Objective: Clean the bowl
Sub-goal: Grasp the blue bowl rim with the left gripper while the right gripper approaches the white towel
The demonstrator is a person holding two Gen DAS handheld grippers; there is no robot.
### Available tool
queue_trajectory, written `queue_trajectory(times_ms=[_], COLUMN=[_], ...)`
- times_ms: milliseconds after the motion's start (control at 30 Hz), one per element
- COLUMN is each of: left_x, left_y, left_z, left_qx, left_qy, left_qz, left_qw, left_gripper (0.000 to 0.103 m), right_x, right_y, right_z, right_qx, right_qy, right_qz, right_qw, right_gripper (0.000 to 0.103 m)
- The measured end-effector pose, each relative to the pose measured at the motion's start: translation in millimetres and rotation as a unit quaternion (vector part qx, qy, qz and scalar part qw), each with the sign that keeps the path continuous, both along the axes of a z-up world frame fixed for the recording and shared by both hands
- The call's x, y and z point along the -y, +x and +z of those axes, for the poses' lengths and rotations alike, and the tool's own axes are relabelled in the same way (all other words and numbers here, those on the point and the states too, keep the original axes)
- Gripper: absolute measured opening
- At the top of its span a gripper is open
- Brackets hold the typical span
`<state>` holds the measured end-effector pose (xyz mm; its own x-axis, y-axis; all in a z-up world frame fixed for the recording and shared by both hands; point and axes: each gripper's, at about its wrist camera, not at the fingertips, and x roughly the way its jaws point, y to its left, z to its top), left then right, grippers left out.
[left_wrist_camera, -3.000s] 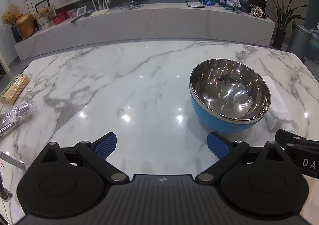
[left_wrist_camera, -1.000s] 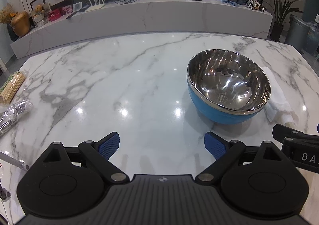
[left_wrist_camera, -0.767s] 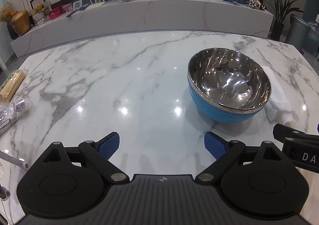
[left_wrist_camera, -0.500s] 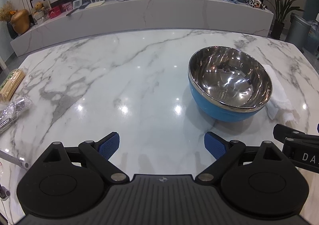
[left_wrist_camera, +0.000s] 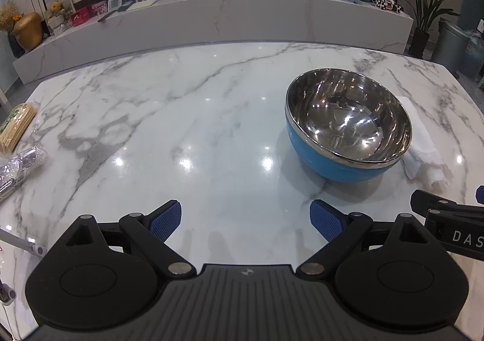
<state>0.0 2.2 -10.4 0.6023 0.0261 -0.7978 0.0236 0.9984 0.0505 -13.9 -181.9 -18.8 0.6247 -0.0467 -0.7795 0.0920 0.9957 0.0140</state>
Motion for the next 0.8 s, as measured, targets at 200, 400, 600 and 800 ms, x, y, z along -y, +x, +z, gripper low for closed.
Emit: queue_trajectory(times_ms=[200,400,600,800], left_x=[0,5,6,3], left_y=[3,5,5,10], left_z=[4,11,23,31], left_qx=[0.007,0.015,0.016,0.010], left_qy=[-0.014,-0.012,-0.037,-0.057], left_qz=[-0.003,-0.016,-0.035,-0.031], left_qw=[0.9999,0.9997,0.9986,0.9978], left_gripper=[0.093,0.089,0.088,0.086], right_x=[0,8,15,17], right_y=[2,9,16,19], right_z=[-4,-5,-6,-7], right_qx=[-0.008,-0.011,-0.018,-0.027], right_qy=[0.005,0.010,0.023,0.033], right_qz=[0.007,0.002,-0.010,-0.005], right_qw=[1.000,1.000,1.000,0.999], right_gripper=[0.098,0.095,0.091,0.085])
